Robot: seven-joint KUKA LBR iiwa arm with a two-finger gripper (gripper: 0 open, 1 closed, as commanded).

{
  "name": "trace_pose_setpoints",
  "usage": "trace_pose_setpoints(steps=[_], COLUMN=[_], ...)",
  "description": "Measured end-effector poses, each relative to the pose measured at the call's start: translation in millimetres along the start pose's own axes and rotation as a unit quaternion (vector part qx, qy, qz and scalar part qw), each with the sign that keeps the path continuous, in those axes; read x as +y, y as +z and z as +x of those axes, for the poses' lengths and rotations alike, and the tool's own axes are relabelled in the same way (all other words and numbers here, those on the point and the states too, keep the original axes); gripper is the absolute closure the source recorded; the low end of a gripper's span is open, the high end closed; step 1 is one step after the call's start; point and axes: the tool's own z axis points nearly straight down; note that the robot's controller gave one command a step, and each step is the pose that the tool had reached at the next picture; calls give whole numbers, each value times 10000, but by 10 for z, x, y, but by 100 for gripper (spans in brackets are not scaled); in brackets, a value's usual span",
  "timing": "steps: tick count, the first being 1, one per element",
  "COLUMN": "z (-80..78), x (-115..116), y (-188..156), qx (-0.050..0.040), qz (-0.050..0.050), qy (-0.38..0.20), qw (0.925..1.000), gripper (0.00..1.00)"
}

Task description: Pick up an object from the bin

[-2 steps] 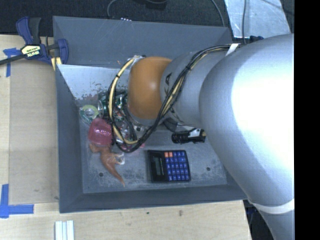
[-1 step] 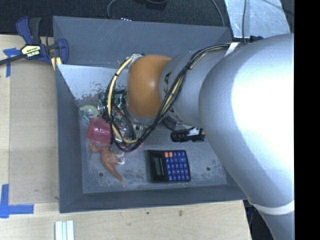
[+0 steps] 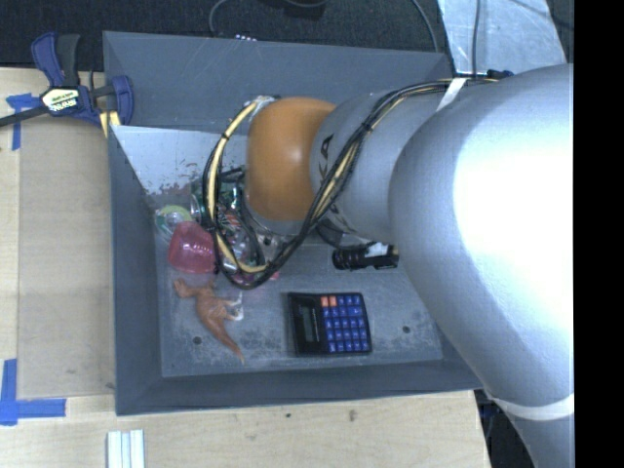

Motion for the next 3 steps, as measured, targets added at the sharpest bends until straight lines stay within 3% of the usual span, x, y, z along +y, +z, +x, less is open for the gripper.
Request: trace_pose_setpoints(steps=[3], z=[-43], x=[59], y=[-229], qx=[-9], qz=[-9], qy=[-77], qw=[10000], gripper=[100])
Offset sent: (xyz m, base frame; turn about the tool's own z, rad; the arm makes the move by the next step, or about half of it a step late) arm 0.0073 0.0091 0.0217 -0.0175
